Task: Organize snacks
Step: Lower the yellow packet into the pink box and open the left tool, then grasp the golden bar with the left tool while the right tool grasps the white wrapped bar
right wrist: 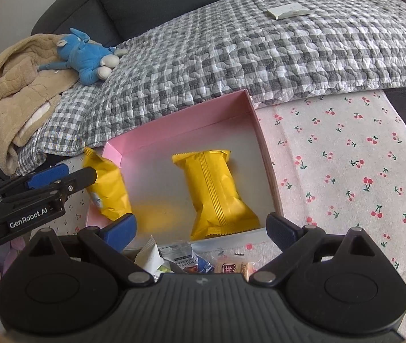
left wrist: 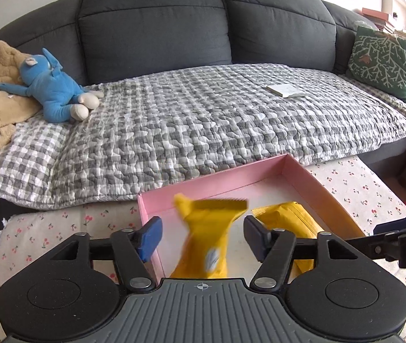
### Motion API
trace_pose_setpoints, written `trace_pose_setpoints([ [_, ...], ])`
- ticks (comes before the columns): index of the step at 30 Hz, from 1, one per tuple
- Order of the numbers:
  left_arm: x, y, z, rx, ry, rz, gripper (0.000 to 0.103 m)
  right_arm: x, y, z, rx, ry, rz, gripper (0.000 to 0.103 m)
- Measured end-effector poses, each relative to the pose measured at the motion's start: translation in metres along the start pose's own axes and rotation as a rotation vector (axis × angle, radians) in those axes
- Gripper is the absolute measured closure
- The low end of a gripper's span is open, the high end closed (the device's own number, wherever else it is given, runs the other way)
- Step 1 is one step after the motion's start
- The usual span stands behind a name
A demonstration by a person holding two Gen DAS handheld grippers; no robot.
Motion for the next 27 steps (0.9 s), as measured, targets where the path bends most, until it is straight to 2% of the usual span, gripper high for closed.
trace_pose_setpoints([
  [3, 0.012, 0.009, 0.003, -0.001, 0.005, 0.013, 0.034, 0.006, 0.006, 0.002, 0.008, 0.000, -0.009, 0.004],
  [7, 0.030, 0.027, 0.004, -0.005, -0.008, 0.011, 0.019, 0.019, 0.011, 0.008, 0.022, 0.029, 0.003, 0.003],
  [11, 0.050, 0.042, 0.004, 0.024, 0.003, 0.013, 0.013, 0.036, 0.021, 0.016, 0.040, 0.072, -0.002, 0.001],
  [20, 0.095, 0.067, 0.000, 0.042, -0.040, 0.020, 0.006, 0.071, 0.036, 0.030, 0.073, 0.149, -0.037, 0.000],
  [27, 0.125, 0.076, 0.000, 0.056, -0.052, 0.017, 0.005, 0.098, 0.030, 0.031, 0.121, 0.209, -0.072, 0.000],
])
Point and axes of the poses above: each gripper's, at about its wrist camera, not at the fingertips, and y roughly against the way its jaws point, z to its left, x to its underside, the point moved 3 cm from there along -y, roughly the way its jaws point, and after that the axes turned 6 degrees about z, right-handed, at the moved point
